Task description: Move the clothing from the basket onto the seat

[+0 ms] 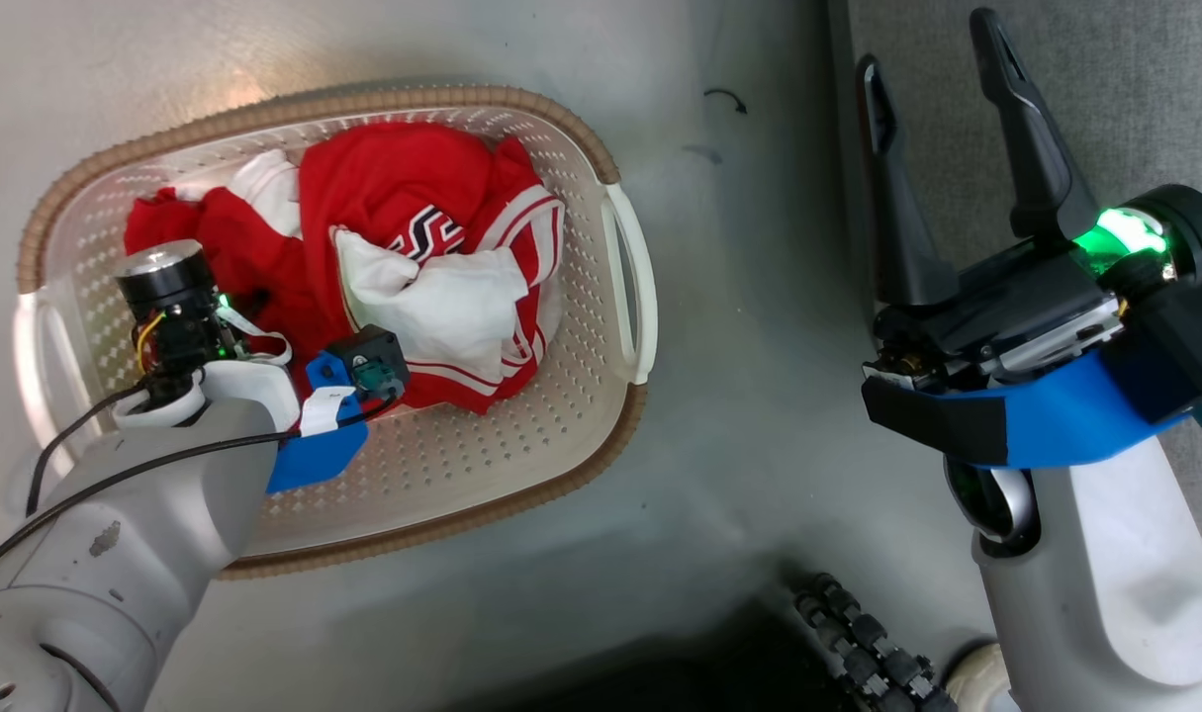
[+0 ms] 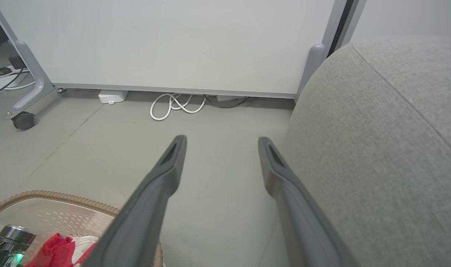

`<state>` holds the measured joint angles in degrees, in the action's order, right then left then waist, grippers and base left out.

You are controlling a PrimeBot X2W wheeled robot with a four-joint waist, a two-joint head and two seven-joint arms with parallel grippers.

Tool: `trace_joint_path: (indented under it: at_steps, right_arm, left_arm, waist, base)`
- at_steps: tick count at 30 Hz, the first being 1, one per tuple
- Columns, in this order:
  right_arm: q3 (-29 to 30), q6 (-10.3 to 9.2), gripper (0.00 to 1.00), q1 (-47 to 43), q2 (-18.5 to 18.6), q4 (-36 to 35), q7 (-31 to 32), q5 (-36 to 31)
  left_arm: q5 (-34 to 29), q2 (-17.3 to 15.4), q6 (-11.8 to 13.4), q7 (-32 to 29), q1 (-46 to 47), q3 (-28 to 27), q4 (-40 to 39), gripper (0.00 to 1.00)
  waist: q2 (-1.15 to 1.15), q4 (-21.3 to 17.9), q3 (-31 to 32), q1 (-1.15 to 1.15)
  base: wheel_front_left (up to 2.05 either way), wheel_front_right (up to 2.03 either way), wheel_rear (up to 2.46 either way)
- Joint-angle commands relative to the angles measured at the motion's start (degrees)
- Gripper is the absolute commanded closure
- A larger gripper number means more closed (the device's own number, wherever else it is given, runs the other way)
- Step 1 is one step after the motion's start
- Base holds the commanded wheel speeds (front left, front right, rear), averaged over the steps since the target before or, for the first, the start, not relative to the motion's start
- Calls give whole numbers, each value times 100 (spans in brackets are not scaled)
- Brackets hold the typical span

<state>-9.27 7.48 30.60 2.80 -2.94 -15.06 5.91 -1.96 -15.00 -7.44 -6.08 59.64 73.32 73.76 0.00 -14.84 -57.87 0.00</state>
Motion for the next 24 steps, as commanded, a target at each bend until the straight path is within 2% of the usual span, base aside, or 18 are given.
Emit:
trace_joint_path:
  at_steps: [1,12,13,14,15,18,24]
  right_arm:
    - [8,3,0,32,16,-33,-18,24]
    - [36,3,0,-70,15,-283,-18,141]
    - [47,3,0,-93,15,-292,-18,144]
    - [56,3,0,-102,15,-294,-18,146]
    - [59,3,0,-101,15,-292,-18,146]
    - [64,3,0,-115,15,-271,-18,148]
    - [125,3,0,-62,16,-190,-18,83]
  left_arm:
    - [-43,-49,-1,-21,63,18,15,0]
    - [-40,-222,-1,-181,97,22,28,0]
    - [-23,-243,-1,-192,96,22,34,9]
    - [-21,-251,-1,-194,100,23,38,63]
    - [-13,-255,5,-194,92,23,40,100]
    - [-44,-264,5,-170,65,23,52,100]
    - [127,-9,-2,112,10,23,9,100]
  waist:
    - [0,-40,-56,0]
    - [0,-173,-304,0]
    - [0,-180,-316,0]
    - [0,-183,-326,0]
    - [0,-184,-332,0]
    - [0,-180,-322,0]
    - [0,-52,-89,0]
  base:
    - [0,0,0]
    - [0,0,0]
    - [0,0,0]
    - [0,0,0]
    - [0,0,0]
    - [0,0,0]
    - [0,0,0]
